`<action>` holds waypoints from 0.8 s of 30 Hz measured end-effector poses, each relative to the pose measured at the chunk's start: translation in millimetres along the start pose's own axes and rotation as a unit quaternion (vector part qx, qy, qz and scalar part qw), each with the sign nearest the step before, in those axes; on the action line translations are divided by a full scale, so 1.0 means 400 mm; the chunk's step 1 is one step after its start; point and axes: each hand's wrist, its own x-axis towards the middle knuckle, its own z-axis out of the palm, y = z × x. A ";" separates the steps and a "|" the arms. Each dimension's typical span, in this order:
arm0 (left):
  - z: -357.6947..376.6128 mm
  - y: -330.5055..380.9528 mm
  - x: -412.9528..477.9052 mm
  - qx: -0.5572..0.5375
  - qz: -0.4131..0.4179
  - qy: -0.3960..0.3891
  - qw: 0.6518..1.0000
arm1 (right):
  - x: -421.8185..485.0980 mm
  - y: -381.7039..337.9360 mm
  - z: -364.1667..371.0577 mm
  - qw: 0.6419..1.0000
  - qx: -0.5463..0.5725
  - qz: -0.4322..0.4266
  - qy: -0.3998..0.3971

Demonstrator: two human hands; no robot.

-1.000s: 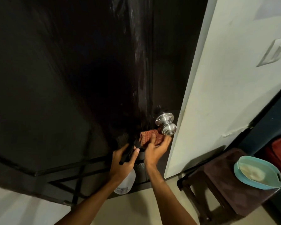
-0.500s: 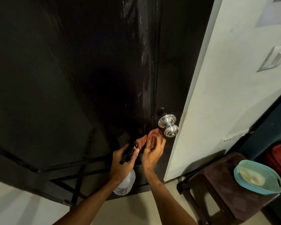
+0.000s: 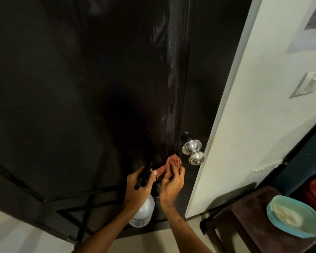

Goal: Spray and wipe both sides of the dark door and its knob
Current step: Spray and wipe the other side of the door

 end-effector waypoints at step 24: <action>-0.075 0.252 0.121 -0.091 0.007 -0.009 0.996 | 0.145 -0.186 0.028 0.975 0.002 -0.221 -0.017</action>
